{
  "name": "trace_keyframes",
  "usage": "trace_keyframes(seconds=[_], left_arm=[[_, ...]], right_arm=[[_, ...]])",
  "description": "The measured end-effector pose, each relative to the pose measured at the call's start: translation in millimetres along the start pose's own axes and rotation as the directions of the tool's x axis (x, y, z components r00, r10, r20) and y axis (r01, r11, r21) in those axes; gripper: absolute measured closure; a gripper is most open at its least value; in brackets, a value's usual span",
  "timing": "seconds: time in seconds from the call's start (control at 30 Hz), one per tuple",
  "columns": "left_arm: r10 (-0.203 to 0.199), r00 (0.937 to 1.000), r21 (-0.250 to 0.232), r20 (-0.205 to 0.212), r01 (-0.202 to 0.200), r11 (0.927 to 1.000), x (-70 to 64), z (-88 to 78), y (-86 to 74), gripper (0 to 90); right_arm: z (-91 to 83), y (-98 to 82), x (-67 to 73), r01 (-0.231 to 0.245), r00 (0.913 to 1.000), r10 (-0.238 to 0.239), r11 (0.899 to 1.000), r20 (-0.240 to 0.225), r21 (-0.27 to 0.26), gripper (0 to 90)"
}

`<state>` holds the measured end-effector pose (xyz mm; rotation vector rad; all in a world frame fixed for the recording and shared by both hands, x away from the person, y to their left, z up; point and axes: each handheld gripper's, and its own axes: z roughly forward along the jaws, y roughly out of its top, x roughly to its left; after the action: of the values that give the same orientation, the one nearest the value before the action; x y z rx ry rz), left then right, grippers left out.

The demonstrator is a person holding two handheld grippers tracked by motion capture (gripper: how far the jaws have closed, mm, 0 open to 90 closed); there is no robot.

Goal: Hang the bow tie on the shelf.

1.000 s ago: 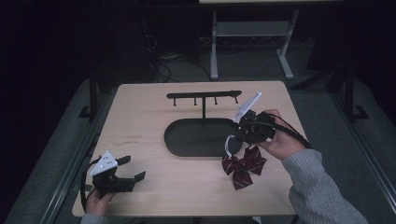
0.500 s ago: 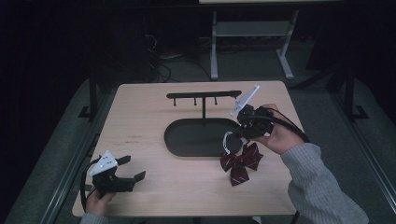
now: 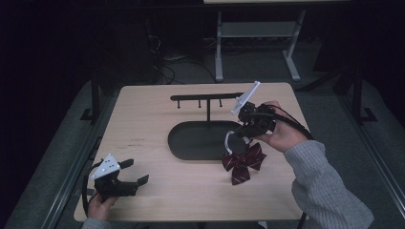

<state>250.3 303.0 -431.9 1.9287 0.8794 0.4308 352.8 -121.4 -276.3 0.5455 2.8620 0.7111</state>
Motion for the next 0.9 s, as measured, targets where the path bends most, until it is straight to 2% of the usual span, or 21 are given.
trace_keyframes(seconds=[0.9], left_arm=[[-0.009,1.0,-0.006,0.0,0.009,0.9999,0.3,-0.5,0.1,13.1]], right_arm=[[-6.7,26.3,-5.9,0.023,0.9997,-0.023,1.0,0.007,-0.01,87.2]])
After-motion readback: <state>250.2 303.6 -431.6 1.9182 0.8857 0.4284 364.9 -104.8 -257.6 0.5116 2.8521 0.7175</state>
